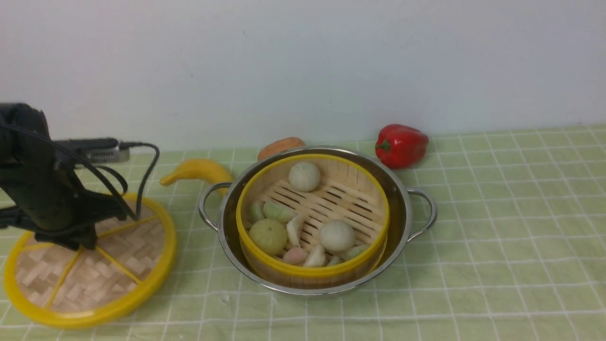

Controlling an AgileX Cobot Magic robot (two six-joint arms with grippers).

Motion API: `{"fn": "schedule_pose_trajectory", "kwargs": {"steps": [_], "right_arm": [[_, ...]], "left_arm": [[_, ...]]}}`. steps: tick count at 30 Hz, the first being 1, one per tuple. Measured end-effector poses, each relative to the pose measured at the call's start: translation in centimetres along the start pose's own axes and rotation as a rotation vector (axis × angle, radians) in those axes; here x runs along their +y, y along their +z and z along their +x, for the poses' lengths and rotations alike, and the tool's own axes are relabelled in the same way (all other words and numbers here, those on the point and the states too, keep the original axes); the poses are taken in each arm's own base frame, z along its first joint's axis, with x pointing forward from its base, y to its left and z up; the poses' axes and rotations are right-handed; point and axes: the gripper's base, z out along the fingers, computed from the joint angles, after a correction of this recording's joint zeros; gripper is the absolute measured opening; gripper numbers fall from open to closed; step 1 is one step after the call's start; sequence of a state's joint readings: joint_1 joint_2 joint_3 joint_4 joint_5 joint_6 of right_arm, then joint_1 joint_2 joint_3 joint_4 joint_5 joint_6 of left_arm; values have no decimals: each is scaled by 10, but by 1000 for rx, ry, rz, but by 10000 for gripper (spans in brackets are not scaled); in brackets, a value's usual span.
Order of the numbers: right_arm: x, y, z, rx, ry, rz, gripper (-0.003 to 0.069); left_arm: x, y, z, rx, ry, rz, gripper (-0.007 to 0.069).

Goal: Place the steamer in the pot on the green tablecloth, and put the lid on the steamer.
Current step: 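Grasp the bamboo steamer lid lying on the table by its centre knob, then place the yellow bamboo steamer lid onto the steamer in the pot with the left gripper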

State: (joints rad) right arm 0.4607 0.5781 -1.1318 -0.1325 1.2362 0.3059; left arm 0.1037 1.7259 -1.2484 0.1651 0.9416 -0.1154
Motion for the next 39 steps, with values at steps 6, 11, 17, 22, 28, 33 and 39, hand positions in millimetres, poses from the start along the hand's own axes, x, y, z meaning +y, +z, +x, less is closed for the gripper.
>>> {"fn": "schedule_pose_trajectory", "kwargs": {"steps": [6,11,17,22,28,33,39], "right_arm": [[-2,-1,6,0,46,0,421],[-2,-1,6,0,49,0,421],[0,-1,6,5,61,-15,421],[3,-2,7,18,80,-52,421],[4,-2,7,23,87,-65,421],[5,-2,7,23,88,-67,421],[5,-2,7,23,88,-67,421]], "left_arm": [[15,-93,-19,-160,-25,-66,117],[-37,-144,-22,-273,133,54,117],[-138,-145,-6,-260,381,177,117],[-224,-117,6,-204,545,174,117],[-276,-102,2,-205,604,156,117],[-288,-89,-4,-196,613,140,117],[-292,-73,-5,-162,627,101,117]]}}
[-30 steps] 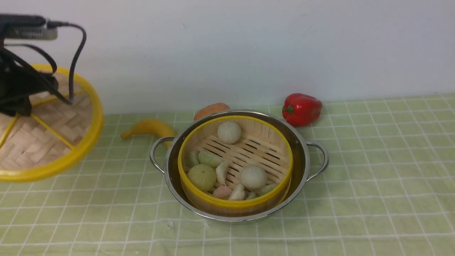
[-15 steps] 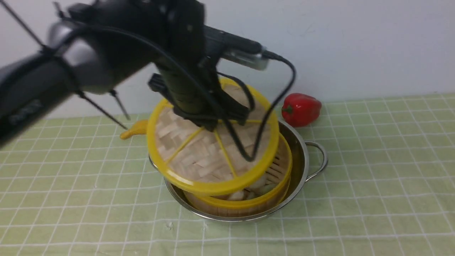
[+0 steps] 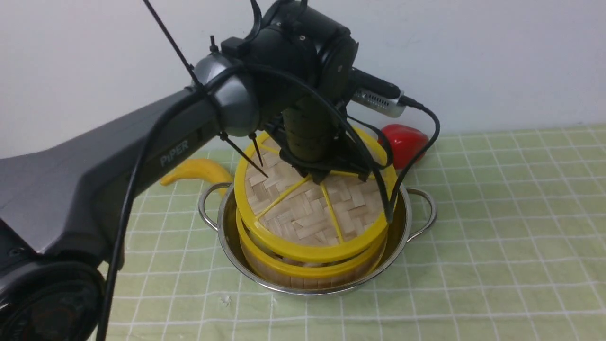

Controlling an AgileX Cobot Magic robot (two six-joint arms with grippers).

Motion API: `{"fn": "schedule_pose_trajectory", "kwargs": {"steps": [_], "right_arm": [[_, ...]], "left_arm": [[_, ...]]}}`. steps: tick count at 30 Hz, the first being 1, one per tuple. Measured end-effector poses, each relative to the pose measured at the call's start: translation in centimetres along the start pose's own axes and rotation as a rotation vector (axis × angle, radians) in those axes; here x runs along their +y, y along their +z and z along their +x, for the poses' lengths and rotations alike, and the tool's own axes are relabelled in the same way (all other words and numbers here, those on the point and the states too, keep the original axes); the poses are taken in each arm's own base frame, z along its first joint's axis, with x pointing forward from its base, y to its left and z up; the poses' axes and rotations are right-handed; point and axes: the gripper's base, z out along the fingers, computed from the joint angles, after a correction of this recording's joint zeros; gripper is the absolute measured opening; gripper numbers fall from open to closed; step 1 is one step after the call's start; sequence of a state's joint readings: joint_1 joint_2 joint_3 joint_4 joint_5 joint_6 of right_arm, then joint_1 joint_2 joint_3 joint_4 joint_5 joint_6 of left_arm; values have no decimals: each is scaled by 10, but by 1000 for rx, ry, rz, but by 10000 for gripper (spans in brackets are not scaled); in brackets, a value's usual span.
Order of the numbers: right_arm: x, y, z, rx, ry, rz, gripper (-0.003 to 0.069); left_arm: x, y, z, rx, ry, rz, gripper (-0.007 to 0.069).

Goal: Place the steamer in the pot on the green tablecloth, and put the lid on the steamer.
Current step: 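Place the yellow bamboo steamer lid onto the steamer in the pot with the left gripper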

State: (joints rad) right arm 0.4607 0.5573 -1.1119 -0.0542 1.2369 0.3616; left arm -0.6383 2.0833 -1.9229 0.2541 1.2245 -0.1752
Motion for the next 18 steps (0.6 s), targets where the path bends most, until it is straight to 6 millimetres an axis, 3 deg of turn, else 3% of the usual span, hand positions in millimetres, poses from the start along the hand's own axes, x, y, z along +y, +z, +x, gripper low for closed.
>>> {"fn": "schedule_pose_trajectory", "kwargs": {"steps": [7,18], "right_arm": [[0,0,0,0,0,0,421],[0,0,0,0,0,0,421]], "left_arm": [[0,7,0,15,-3,-5,117],[16,12,0,32,-70,31,117]]}}
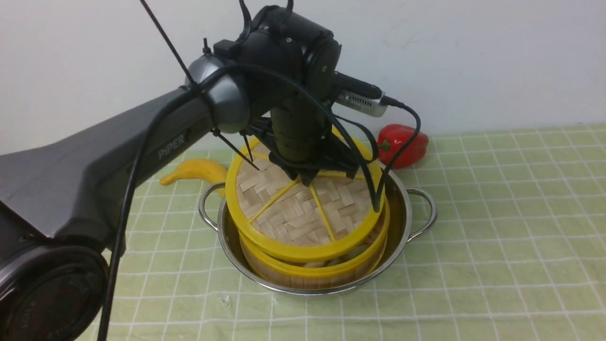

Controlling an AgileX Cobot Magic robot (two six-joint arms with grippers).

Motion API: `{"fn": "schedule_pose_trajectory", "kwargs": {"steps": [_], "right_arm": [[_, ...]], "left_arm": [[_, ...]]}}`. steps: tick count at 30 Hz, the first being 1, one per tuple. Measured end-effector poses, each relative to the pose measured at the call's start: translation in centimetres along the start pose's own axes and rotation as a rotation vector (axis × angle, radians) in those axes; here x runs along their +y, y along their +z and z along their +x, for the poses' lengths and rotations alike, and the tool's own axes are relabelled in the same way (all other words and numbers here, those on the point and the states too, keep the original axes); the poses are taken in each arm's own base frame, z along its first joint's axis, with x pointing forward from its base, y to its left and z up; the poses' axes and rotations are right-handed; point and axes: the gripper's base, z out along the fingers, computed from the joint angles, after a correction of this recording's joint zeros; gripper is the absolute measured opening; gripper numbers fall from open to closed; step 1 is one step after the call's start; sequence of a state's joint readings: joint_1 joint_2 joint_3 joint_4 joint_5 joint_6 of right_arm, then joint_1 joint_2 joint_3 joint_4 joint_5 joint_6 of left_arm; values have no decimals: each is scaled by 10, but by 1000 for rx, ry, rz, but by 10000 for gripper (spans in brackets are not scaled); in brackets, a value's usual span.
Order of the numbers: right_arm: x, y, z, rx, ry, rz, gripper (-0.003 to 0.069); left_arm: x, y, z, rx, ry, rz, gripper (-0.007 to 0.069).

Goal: Place the steamer in the pot on the green tablecloth, and put the lid on the steamer.
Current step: 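Place the yellow bamboo steamer lid onto the steamer in the pot with the left gripper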

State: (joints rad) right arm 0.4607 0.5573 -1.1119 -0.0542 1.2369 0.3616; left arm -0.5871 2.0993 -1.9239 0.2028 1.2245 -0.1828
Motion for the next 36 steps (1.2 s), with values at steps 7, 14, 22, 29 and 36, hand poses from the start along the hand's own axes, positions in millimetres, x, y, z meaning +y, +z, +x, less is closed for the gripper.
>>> {"fn": "schedule_pose_trajectory", "kwargs": {"steps": [7,14,22,29,36], "right_arm": [[0,0,0,0,0,0,421],[0,0,0,0,0,0,421],[0,0,0,0,0,0,421],[0,0,0,0,0,0,421],[0,0,0,0,0,0,421]], "left_arm": [[-2,0,0,6,0,33,117],[-4,0,1,10,-7,57,117],[-2,-21,2,-30,-8,85,117],[0,-20,4,-22,2,66,117],[0,-16,4,-15,4,62,117]]}}
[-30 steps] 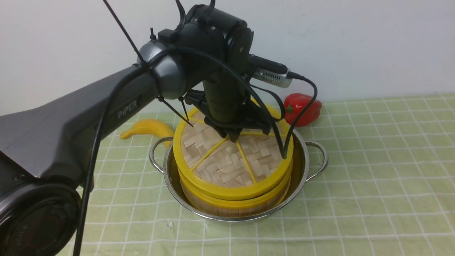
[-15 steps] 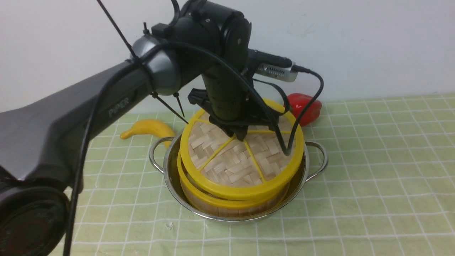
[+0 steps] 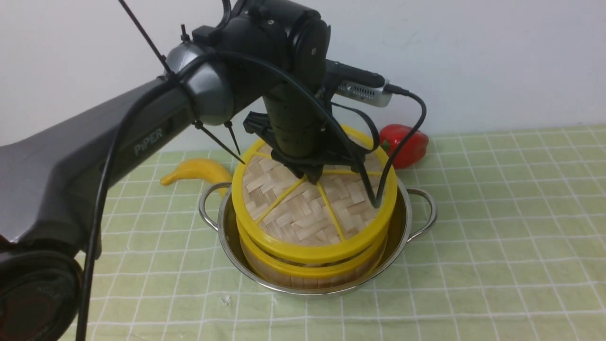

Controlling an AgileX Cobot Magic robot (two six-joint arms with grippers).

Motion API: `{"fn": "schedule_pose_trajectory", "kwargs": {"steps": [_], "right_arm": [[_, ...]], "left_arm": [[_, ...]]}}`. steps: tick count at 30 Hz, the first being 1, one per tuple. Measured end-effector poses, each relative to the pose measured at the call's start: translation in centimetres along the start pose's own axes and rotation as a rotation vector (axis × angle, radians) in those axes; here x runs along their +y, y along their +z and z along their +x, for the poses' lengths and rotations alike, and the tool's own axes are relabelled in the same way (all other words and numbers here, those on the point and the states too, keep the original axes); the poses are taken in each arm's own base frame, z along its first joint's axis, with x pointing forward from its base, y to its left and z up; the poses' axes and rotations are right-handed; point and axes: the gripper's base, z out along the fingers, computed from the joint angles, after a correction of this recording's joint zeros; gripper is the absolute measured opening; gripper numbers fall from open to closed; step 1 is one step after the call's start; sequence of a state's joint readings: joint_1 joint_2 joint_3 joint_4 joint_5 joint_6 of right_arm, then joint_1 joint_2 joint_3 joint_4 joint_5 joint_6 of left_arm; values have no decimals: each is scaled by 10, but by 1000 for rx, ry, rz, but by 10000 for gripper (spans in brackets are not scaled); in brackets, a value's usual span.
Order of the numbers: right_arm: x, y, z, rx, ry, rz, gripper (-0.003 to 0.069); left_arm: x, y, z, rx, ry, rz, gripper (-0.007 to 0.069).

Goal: Place the steamer in the pot on the green tablecloth, and put the lid on the steamer.
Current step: 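Place the yellow bamboo steamer lid onto the steamer in the pot with the left gripper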

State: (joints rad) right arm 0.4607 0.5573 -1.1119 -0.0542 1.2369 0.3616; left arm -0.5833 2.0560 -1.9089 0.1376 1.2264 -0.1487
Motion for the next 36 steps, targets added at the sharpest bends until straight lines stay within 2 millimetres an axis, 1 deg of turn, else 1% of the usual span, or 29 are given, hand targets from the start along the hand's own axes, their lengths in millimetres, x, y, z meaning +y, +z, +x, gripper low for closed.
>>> {"fn": "schedule_pose_trajectory", "kwargs": {"steps": [2,3,5,8,15,36], "right_arm": [[0,0,0,0,0,0,421],[0,0,0,0,0,0,421],[0,0,0,0,0,0,421],[0,0,0,0,0,0,421],[0,0,0,0,0,0,421],[0,0,0,0,0,0,421]], "left_arm": [[0,4,0,8,1,-2,117],[1,10,0,21,-1,-4,117],[1,16,0,34,-3,-6,117],[3,20,-1,41,4,-22,117],[5,20,-1,36,15,-52,117],[3,20,-1,41,3,-22,117]]}}
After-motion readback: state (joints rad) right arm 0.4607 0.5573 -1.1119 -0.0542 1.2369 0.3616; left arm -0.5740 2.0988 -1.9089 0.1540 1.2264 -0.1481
